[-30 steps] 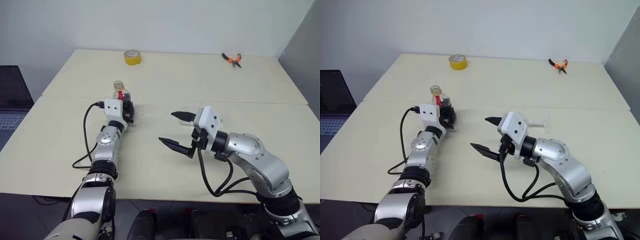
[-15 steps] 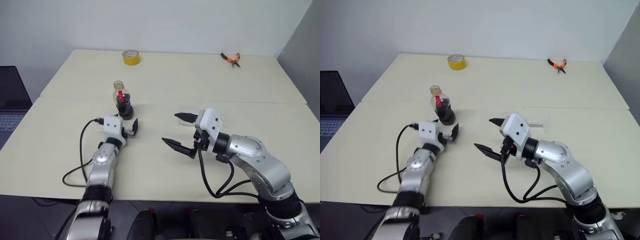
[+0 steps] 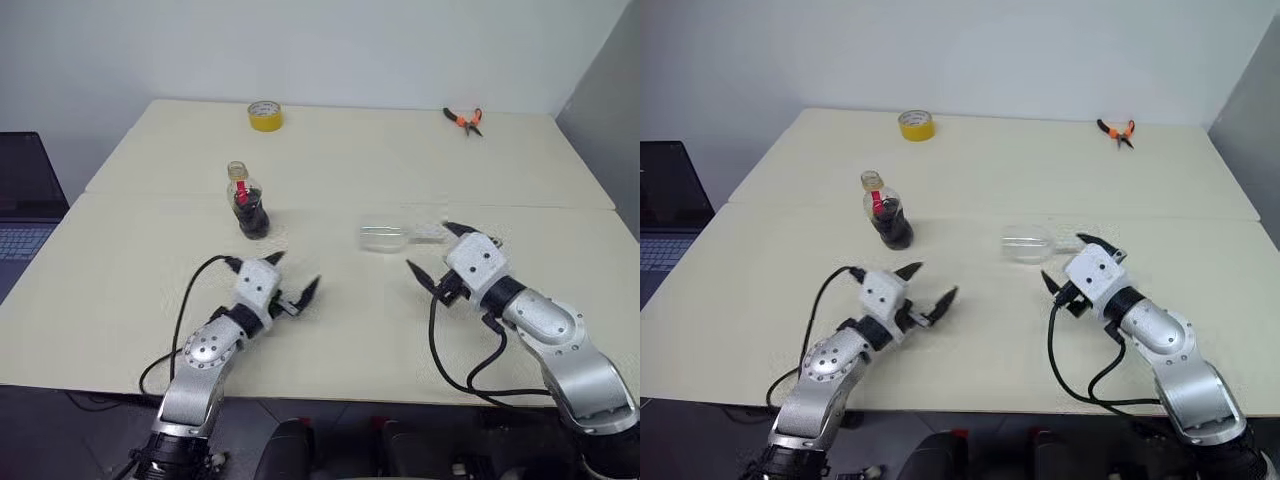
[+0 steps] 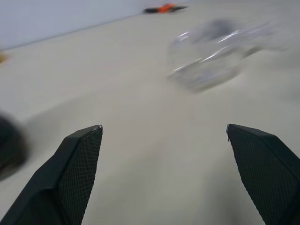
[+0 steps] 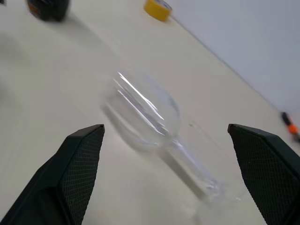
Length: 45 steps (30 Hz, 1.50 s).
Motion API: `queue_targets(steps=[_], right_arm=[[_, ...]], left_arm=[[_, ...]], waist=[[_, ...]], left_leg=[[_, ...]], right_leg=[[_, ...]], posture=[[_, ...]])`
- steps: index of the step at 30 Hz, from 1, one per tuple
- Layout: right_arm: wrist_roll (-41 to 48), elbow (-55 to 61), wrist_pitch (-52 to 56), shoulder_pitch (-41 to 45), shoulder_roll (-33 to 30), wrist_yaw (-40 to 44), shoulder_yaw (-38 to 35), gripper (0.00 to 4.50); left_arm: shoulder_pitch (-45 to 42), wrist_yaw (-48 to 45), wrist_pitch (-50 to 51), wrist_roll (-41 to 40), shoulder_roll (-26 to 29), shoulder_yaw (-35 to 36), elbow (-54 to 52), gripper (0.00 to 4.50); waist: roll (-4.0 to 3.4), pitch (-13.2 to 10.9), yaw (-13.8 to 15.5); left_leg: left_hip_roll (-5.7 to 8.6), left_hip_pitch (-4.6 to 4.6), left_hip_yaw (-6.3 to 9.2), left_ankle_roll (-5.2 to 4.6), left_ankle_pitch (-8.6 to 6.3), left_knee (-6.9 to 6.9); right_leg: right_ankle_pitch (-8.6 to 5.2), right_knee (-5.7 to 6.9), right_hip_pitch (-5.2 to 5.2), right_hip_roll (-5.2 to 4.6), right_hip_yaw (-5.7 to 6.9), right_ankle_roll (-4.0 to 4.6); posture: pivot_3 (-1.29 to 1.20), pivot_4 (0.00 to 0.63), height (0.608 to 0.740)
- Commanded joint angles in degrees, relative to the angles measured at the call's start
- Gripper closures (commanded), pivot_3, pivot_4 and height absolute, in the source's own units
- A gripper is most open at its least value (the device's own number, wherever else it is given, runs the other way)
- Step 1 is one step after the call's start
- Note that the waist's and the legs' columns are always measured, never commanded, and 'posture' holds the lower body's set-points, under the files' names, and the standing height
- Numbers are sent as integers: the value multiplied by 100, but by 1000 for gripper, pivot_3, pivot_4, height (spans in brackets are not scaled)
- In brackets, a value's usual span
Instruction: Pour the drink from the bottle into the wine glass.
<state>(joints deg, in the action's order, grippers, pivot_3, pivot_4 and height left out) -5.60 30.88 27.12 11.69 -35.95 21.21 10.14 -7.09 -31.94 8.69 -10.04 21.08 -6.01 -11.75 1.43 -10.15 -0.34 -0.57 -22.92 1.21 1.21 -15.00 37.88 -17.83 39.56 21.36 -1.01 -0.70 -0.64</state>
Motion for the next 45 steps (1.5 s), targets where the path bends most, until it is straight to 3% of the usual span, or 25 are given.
queue_targets(steps=[1,4,12,20,30,33,37,43,45], right_arm=[[-1015,-318,-318,334,-216,-106,485,0],[-1575,-653,-468,465,-370,-3,774,0],[-2791,-1763,-595,901,-24,-340,1197,0],[-3689,-2812,-928,1298,269,-866,1375,0],[-4087,-4345,-1301,1932,1020,-1490,1549,0],[-4059,-4876,-1366,2172,1195,-1661,1502,816],[-4011,-5216,-1378,2335,1321,-1778,1431,2294],[-3950,-4334,-1195,2062,1110,-1675,1013,4341],[-3934,-3947,-1125,1969,1055,-1572,886,4352]], left_arm=[[-394,-562,487,-536,228,98,-244,20],[-597,-905,534,-670,434,103,-170,20],[-1334,-1873,222,-713,912,61,311,20],[-1496,-1785,2,-606,806,111,653,20],[-1484,-1746,-107,-541,615,4,735,20],[-1525,-1731,-88,-528,569,-3,744,0],[-1557,-1708,-81,-504,527,-15,742,0],[-1486,-1608,50,-573,524,91,638,0],[-1420,-1553,80,-598,529,149,594,0]], waist=[[0,0,-11],[0,0,-13],[0,-1,-5],[0,-1,-13],[0,-1,-58],[0,0,-93],[0,0,-125],[0,0,-120],[-1,-1,-123]], left_leg=[[-2,0,0,0,0,-2],[-1,-2,-3,1,0,-2],[2,-3,-9,1,1,3],[1,-5,-15,6,4,2],[0,-2,-16,3,2,3],[-1,-2,-15,4,2,3],[-1,-1,-15,3,2,5],[0,-3,-14,1,1,5],[1,-5,-15,1,1,5]], right_leg=[[0,0,1,3,0,0],[-2,-6,2,3,-4,1],[-1,-9,2,0,-8,1],[-1,-7,6,-1,-14,1],[-1,1,7,0,-15,2],[-1,2,6,1,-14,2],[0,5,6,0,-15,2],[0,9,9,-1,-14,2],[-1,7,10,-2,-16,2]], posture=[[0,150,740],[0,150,740],[0,150,740],[0,150,740],[0,150,740],[0,150,740],[0,150,740],[0,150,740],[0,150,740]])
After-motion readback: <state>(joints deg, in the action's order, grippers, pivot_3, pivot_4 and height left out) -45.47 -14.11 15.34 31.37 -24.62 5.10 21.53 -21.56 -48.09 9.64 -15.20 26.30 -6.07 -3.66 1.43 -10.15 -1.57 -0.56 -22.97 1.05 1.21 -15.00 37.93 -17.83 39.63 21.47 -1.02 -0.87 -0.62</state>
